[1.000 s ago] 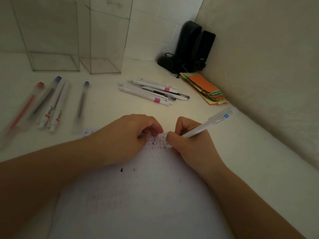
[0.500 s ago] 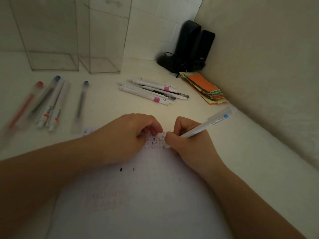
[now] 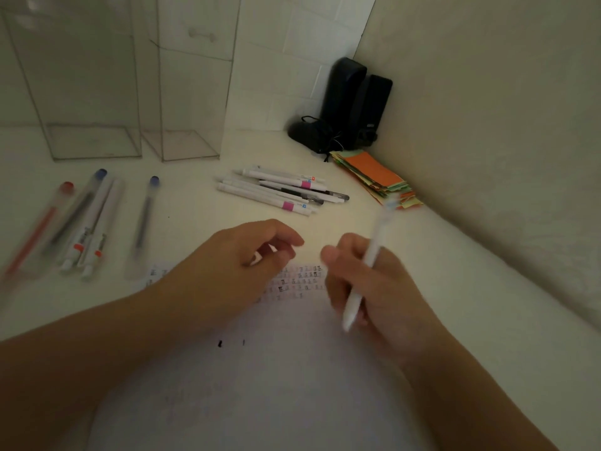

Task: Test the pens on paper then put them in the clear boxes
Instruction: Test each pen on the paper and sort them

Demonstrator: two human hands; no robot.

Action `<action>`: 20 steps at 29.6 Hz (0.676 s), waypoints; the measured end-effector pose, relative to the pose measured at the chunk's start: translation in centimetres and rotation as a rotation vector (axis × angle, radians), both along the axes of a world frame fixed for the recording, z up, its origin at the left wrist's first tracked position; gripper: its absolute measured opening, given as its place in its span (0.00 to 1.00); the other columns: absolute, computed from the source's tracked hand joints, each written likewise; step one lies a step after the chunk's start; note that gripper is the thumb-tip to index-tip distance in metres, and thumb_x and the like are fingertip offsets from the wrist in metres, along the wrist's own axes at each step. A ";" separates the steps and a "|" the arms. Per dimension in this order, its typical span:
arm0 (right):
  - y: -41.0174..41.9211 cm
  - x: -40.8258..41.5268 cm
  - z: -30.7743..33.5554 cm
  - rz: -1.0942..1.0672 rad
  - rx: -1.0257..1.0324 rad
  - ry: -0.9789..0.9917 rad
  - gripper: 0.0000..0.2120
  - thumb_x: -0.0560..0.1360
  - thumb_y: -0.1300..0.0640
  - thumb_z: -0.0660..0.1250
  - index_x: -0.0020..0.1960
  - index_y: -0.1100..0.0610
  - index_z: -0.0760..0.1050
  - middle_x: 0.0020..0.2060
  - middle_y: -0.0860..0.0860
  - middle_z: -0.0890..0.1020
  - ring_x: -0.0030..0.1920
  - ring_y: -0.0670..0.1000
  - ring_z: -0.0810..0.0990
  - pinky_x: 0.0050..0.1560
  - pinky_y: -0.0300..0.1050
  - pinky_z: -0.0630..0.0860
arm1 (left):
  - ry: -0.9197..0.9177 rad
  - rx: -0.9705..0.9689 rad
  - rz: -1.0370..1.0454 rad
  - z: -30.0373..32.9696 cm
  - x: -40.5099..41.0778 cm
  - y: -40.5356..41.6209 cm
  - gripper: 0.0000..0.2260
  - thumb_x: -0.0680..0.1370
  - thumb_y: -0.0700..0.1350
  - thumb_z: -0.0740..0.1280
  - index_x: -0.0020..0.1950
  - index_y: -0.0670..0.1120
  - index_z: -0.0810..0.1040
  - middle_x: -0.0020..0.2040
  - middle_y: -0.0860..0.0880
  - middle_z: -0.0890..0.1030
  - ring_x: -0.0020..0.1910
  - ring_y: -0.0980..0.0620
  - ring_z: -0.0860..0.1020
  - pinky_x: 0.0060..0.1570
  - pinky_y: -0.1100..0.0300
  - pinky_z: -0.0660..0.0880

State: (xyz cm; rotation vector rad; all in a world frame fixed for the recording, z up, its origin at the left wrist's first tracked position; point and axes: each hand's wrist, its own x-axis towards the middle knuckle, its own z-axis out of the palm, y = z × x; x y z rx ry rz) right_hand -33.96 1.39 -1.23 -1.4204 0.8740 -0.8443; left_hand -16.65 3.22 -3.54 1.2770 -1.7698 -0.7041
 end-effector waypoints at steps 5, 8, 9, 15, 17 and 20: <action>1.3 1.1 -0.5 0.264 0.043 0.100 0.11 0.72 0.67 0.67 0.37 0.61 0.66 0.23 0.50 0.68 0.21 0.45 0.69 0.22 0.34 0.68 | 0.304 0.019 -0.107 0.8 -0.6 0.4 0.22 0.68 0.60 0.61 0.62 0.64 0.68 0.51 0.58 0.80 0.50 0.59 0.79 0.46 0.66 0.75; 1.2 1.1 -0.5 0.314 -0.074 0.210 0.05 0.73 0.62 0.67 0.41 0.61 0.71 0.27 0.48 0.72 0.25 0.44 0.71 0.27 0.35 0.71 | 0.344 0.031 -0.147 0.9 -0.8 0.4 0.25 0.65 0.54 0.70 0.61 0.61 0.70 0.50 0.56 0.81 0.45 0.57 0.81 0.42 0.65 0.76; 1.2 1.2 -0.4 0.316 -0.094 0.232 0.04 0.74 0.62 0.67 0.41 0.57 0.73 0.27 0.46 0.73 0.26 0.43 0.71 0.28 0.35 0.71 | 0.362 0.038 -0.141 0.9 -0.9 0.3 0.24 0.65 0.50 0.71 0.60 0.60 0.70 0.50 0.56 0.81 0.46 0.56 0.81 0.41 0.64 0.76; 1.3 1.4 -0.4 0.319 -0.176 0.279 0.05 0.74 0.61 0.67 0.45 0.51 0.77 0.33 0.46 0.80 0.32 0.43 0.75 0.35 0.35 0.73 | 0.450 0.052 -0.136 1.0 -1.1 0.3 0.22 0.66 0.43 0.72 0.56 0.59 0.73 0.48 0.53 0.82 0.45 0.55 0.82 0.39 0.65 0.76; 1.3 1.6 -0.4 0.320 -0.188 0.282 0.05 0.73 0.61 0.68 0.45 0.51 0.78 0.39 0.52 0.82 0.38 0.46 0.78 0.42 0.40 0.75 | 0.463 0.048 -0.128 1.0 -1.2 0.3 0.21 0.67 0.40 0.72 0.56 0.58 0.73 0.47 0.51 0.82 0.43 0.53 0.82 0.38 0.65 0.76; 1.2 1.6 -0.3 0.286 -0.094 0.188 0.07 0.71 0.61 0.70 0.41 0.50 0.77 0.32 0.45 0.81 0.32 0.42 0.77 0.35 0.32 0.73 | 0.494 0.017 -0.129 1.5 -0.9 0.5 0.22 0.69 0.37 0.72 0.57 0.56 0.73 0.44 0.49 0.83 0.44 0.53 0.82 0.40 0.65 0.77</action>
